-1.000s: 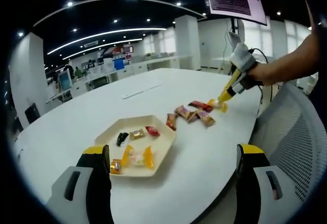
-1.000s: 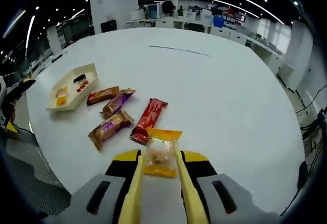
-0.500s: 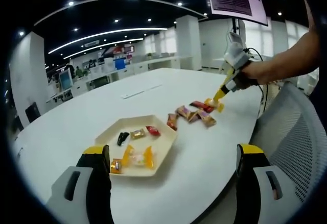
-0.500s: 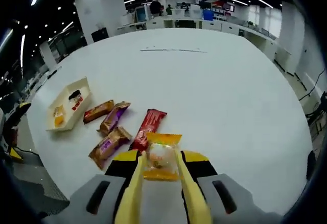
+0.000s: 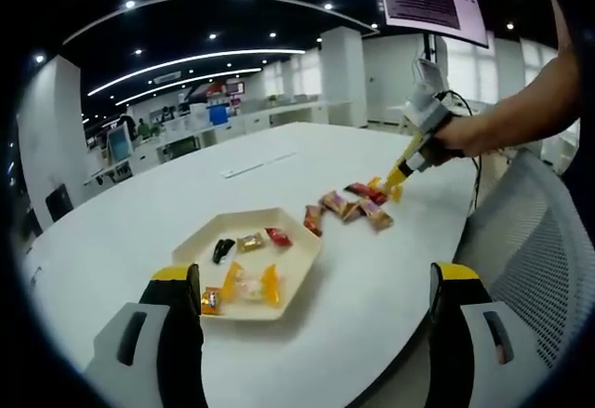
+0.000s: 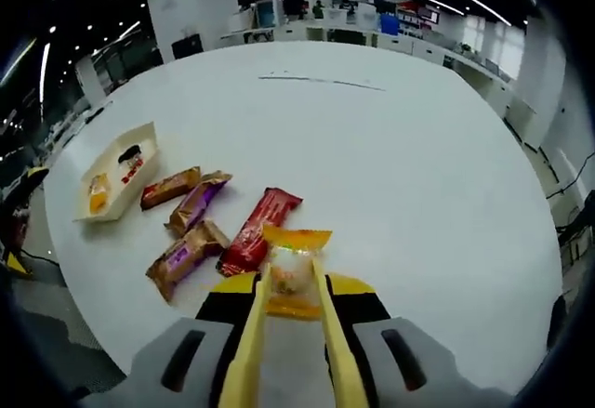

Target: Place the target food into the container with the food tongs after gripping and lifting it, then release it inside without dropping or visibly crushing the food.

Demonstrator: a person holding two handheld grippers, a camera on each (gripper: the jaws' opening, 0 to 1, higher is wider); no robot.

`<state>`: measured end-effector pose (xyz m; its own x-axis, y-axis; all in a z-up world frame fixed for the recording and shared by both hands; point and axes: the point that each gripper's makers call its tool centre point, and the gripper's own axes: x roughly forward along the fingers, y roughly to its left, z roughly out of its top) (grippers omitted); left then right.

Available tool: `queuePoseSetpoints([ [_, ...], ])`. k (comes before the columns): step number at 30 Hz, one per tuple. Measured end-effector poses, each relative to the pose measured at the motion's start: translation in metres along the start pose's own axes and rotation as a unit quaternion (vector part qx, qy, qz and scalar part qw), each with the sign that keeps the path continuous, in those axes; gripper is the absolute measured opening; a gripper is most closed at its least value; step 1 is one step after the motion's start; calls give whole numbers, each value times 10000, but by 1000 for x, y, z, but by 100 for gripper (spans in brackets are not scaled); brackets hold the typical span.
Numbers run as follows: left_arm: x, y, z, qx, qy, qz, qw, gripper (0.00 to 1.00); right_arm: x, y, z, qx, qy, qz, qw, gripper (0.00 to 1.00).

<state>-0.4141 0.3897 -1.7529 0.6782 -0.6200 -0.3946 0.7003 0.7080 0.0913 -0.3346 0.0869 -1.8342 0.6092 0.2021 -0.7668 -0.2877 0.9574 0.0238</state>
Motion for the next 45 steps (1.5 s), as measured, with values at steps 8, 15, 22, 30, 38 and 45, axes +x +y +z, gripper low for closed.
queuePoseSetpoints([
  [8,0,0,-1,24,17,-11,10000,99,-3,-1,6,-106,-47,121,9999,22],
  [15,0,-1,1,56,-19,-11,10000,99,-9,0,11,-184,-81,171,9997,23],
  [22,1,-3,0,58,-5,-70,10000,99,-17,-7,28,-292,-162,204,9992,23],
  [30,1,-5,0,92,4,-111,9999,99,-23,-8,45,-450,-218,264,9984,23],
  [38,0,-6,3,132,-58,-107,9998,99,-27,-1,72,-869,-240,369,9952,23],
  [45,0,-4,2,108,-41,-78,9999,99,-29,3,102,-1135,-224,502,9920,23],
])
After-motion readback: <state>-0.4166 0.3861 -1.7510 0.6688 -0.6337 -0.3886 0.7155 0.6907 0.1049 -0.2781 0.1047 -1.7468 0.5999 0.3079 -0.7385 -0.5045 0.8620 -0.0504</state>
